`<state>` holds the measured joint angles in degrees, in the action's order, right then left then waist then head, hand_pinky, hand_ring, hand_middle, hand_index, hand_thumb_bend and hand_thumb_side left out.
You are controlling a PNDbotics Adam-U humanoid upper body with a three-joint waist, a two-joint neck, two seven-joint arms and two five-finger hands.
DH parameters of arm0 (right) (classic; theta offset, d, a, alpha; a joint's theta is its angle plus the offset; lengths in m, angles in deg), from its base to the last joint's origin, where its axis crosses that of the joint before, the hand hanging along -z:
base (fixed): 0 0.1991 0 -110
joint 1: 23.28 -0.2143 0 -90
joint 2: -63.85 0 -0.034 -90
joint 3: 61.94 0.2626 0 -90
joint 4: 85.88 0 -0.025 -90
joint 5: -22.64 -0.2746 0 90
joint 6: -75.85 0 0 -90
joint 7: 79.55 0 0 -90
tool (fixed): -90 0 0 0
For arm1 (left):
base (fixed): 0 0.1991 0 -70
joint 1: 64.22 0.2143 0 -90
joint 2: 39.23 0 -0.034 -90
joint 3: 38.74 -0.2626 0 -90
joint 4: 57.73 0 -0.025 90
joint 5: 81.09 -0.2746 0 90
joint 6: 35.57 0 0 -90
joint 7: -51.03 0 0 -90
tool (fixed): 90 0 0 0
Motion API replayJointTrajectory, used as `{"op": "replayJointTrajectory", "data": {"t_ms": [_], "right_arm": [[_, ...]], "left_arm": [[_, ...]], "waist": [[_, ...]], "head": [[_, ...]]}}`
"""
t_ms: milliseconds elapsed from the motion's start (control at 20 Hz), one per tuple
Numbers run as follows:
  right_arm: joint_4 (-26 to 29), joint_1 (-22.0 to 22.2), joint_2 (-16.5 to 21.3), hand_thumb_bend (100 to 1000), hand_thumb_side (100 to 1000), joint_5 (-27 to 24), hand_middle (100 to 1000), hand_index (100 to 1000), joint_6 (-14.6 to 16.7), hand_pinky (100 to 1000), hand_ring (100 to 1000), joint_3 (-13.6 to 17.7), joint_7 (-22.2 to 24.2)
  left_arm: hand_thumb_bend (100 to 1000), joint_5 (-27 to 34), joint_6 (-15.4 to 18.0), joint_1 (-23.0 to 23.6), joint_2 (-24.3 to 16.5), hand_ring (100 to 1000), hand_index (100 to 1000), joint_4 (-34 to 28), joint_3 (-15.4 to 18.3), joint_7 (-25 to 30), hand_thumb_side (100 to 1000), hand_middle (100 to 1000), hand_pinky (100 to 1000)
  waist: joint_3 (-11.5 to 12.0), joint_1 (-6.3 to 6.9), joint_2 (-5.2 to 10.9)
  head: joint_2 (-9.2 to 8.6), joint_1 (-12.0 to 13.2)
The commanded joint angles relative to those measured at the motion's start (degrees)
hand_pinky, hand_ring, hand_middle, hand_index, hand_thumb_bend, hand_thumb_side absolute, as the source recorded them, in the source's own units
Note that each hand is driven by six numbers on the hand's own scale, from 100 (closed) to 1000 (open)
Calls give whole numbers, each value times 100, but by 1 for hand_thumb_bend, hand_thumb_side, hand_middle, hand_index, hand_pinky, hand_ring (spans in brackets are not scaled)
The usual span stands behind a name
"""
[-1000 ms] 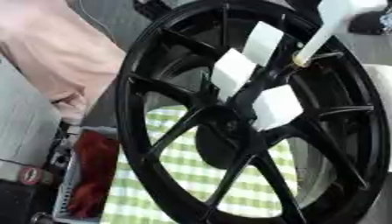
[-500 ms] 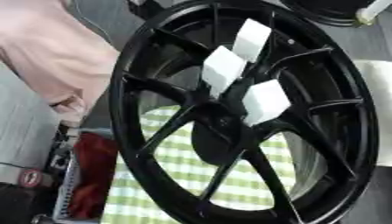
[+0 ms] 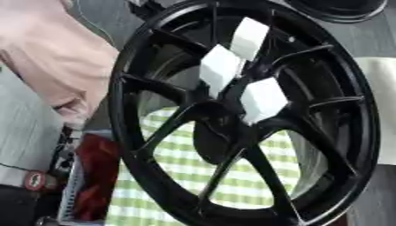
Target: Pull the pin out of the wheel hub.
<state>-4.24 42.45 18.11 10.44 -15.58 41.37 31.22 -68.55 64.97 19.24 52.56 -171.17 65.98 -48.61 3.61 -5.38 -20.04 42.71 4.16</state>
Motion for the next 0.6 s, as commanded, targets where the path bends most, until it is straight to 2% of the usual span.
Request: {"op": "replayJointTrajectory", "data": {"t_ms": [50, 200, 300, 350, 400, 450, 500, 550, 600], "right_arm": [[-452, 275, 94, 437, 269, 303, 208, 398, -247, 680, 496, 573, -301], [-896, 717, 36, 429, 195, 576, 289, 457, -309, 714, 544, 1017, -575], [-1184, 916, -18, 412, 139, 753, 414, 562, -190, 756, 639, 1287, -752], [-1318, 975, -42, 398, 100, 843, 502, 647, -109, 776, 702, 1352, -842], [-1406, 1018, -68, 379, 100, 936, 588, 718, -20, 798, 759, 1355, -935], [-1430, 1050, -105, 362, 100, 1030, 631, 749, 72, 810, 785, 1312, -1029], [-1422, 1072, -149, 376, 100, 1124, 653, 763, 164, 818, 795, 1254, -1123], [-1395, 1083, -196, 420, 100, 1217, 728, 810, 257, 843, 826, 1200, -1216], [-1340, 1085, -249, 548, 193, 1307, 767, 837, 346, 864, 848, 1155, -1295]], "left_arm": [[100, -49, 5, -7, -83, 614, 785, -115, 50, -39, 783, 617, 906], [100, -55, 6, -5, -76, 614, 785, -115, 44, -38, 783, 617, 906], [100, -52, 11, -14, -77, 614, 785, -115, 35, -31, 782, 618, 906], [100, -48, 13, -19, -77, 615, 786, -115, 30, -28, 782, 618, 906], [100, -43, 13, -24, -76, 615, 786, -115, 27, -25, 782, 618, 906], [100, -38, 14, -29, -74, 615, 786, -115, 23, -20, 783, 618, 906], [100, -34, 13, -34, -72, 615, 786, -115, 20, -16, 783, 618, 906], [100, -31, 12, -38, -69, 615, 786, -115, 18, -12, 783, 618, 907], [100, -29, 13, -41, -67, 615, 786, -115, 16, -9, 783, 618, 907]], "waist": [[-6, 6, 87], [10, 14, 80], [28, 21, 75], [35, 26, 73], [41, 30, 70], [47, 35, 67], [52, 39, 63], [57, 43, 59], [62, 48, 54]], "head": [[-20, 55], [-32, 55], [-35, 29], [-37, 14], [-45, 1], [-54, -14], [-63, -27], [-74, -41], [-84, -56]]}}
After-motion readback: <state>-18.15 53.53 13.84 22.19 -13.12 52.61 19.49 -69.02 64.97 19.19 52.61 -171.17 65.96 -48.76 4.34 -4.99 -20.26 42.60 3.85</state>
